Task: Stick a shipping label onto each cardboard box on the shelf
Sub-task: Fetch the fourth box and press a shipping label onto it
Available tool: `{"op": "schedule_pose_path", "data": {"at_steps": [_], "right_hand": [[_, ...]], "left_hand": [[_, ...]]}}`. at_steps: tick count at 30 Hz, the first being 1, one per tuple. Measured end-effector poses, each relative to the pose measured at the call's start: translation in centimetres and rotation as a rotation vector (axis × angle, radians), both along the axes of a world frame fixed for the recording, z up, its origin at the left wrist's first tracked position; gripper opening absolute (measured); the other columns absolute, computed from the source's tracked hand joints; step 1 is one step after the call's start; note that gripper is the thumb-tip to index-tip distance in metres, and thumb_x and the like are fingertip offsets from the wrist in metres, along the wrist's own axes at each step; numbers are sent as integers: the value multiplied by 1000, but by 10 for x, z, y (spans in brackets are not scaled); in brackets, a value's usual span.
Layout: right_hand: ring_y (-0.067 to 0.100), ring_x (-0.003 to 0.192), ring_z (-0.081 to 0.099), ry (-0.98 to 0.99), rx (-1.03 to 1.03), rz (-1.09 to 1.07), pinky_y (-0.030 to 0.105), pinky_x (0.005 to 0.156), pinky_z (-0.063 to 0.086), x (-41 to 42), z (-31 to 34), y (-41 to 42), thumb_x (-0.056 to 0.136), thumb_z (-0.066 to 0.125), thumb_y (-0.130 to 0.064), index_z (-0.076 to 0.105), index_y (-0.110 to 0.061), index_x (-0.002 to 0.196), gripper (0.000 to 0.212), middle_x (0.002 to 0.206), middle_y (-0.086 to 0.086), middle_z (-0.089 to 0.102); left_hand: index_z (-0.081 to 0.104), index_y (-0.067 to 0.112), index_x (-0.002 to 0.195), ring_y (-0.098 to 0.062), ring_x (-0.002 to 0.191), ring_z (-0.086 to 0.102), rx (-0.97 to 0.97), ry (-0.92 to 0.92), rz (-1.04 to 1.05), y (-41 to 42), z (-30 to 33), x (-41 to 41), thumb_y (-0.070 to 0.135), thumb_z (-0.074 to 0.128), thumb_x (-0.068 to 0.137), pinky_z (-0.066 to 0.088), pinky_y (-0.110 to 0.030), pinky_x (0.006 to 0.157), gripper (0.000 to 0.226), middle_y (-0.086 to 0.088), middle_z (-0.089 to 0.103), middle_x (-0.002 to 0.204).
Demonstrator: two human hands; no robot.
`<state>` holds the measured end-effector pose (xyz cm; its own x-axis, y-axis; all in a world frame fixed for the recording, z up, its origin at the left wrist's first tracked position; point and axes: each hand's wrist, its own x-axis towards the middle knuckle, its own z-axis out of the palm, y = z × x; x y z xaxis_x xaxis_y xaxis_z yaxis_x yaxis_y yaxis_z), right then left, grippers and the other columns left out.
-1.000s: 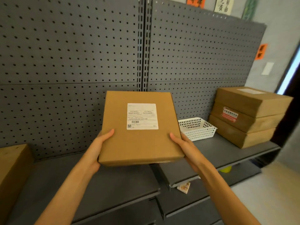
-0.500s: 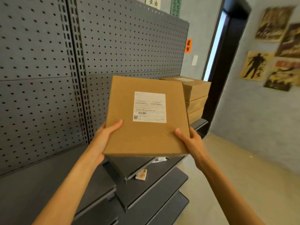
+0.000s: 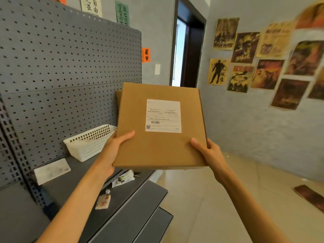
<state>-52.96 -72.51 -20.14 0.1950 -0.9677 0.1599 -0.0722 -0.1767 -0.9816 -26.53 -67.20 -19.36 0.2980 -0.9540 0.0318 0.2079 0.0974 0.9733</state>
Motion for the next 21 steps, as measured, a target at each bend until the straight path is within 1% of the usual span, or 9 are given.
{"op": "schedule_pose_path", "data": {"at_steps": [2,4,8,10,13,15,18,21], "right_hand": [[9,94,67,-5,-16,-22,16,69,51,-34,5,-8,71,64,-52,55,-26,120,56,109,-8,68],[12,97,67,-3,-35,-46,21,73,52,-70,12,-18,70,64,-53,55,-24,122,60,111,-6,67],[13,98,67,-2,-67,-97,26,78,53,-142,23,-42,66,65,-56,57,-24,121,64,111,-6,68],[13,96,68,-6,-73,-108,27,80,53,-172,26,-53,65,67,-55,59,-25,116,60,109,-7,70],[14,92,70,-33,-92,-155,29,79,54,-207,25,-67,63,70,-54,64,-27,106,52,102,-7,73],[15,91,71,-51,-105,-194,32,80,55,-226,22,-77,64,72,-52,66,-26,104,48,100,-6,74],[15,91,71,-82,-109,-246,34,82,55,-249,16,-92,65,73,-49,69,-25,102,44,98,-7,74],[14,89,71,-99,-106,-298,32,80,56,-269,9,-108,67,74,-47,69,-25,97,38,95,-7,74]], "left_hand": [[58,24,122,-23,96,68,-12,3,-21,-16,4,-33,34,67,81,53,-34,71,43,-3,72,106],[58,25,122,-25,98,67,-28,9,-49,-34,8,-67,33,68,81,53,-36,74,43,-5,71,107],[59,27,122,-24,99,67,-65,4,-97,-69,18,-134,38,74,69,53,-39,81,56,-3,72,108],[60,28,120,-23,98,68,-77,-12,-108,-82,18,-163,39,74,70,53,-39,81,53,-2,72,106],[61,28,118,-20,96,68,-71,-27,-131,-98,12,-198,38,69,80,53,-34,75,41,2,73,103],[59,28,120,-19,94,68,-64,-29,-141,-109,10,-218,37,67,81,53,-32,72,40,2,73,102],[58,28,122,-20,97,67,-61,-54,-166,-128,10,-243,37,66,82,53,-33,75,42,1,72,104],[58,27,121,-21,97,67,-53,-81,-203,-154,9,-263,38,67,81,53,-33,76,43,0,72,104]]}}
